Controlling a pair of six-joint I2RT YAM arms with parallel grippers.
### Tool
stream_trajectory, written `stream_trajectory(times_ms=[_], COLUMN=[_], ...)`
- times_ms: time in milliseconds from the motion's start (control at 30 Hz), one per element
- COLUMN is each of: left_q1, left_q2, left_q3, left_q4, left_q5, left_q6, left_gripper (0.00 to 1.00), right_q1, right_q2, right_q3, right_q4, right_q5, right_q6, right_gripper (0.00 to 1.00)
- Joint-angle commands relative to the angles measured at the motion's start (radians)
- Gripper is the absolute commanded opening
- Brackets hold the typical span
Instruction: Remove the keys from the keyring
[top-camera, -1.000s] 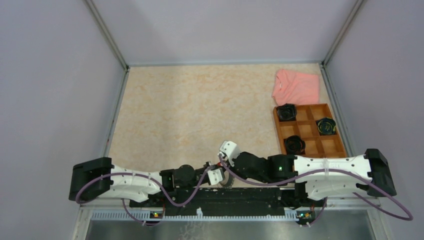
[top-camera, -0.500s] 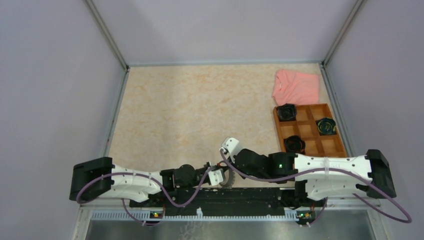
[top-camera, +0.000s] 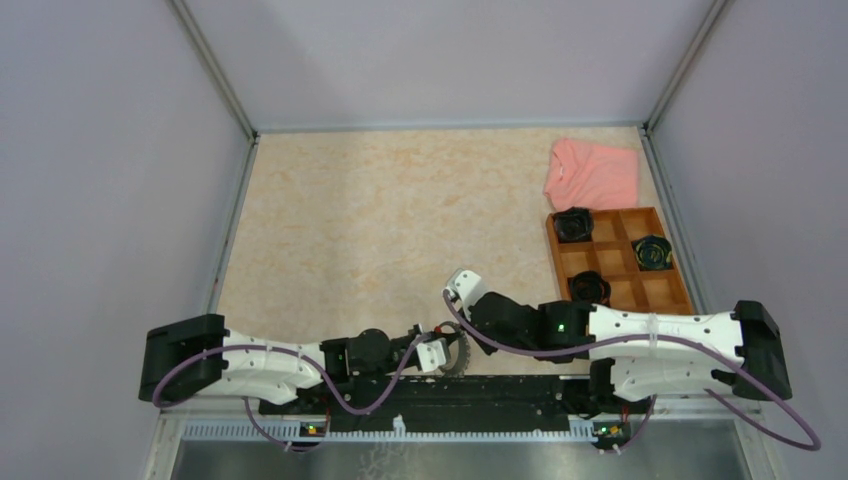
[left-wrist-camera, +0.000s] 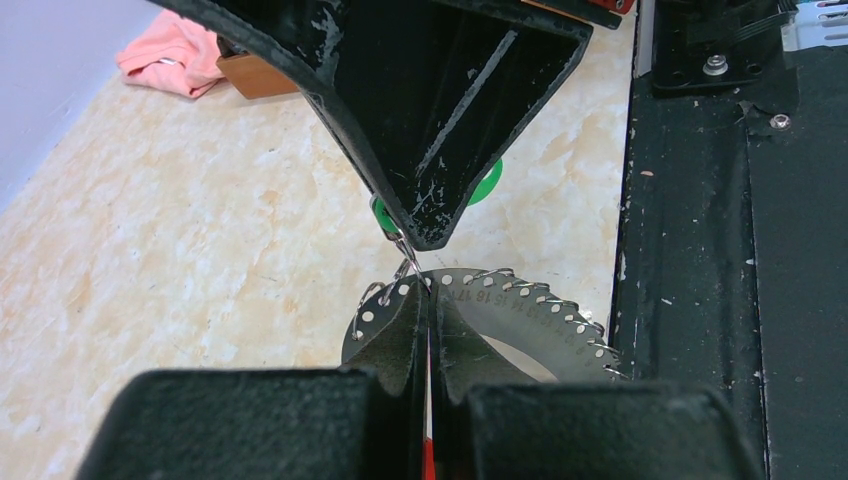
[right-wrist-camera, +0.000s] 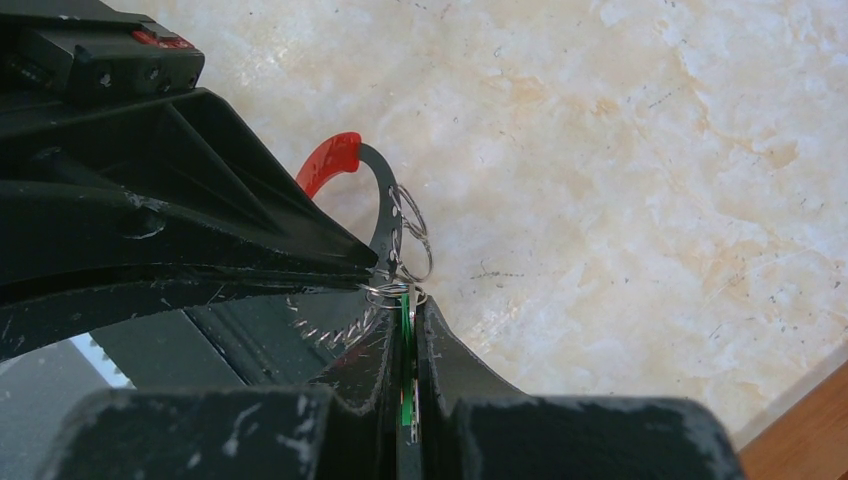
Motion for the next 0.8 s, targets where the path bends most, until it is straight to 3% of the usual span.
stream_trajectory(times_ms=[0,767], left_q1=[-0.008,-0.013], left_q2=[-0.021,0.003], left_q3=[0.004,0.033], left_q4=[0.07,0.049], left_q5=[0.033,0.036], left_q6=[0.009,0.029], left_gripper=[0.0,0.0], right_q1=[-0.027,-0.019], right_q2=[-0.003,0.084], right_q3=[0.038,0.085], right_q4=[0.015,0.041], right_q5=[0.028,-0.007], right_q6=[0.023,-0.019], right_gripper=[0.0,0.0])
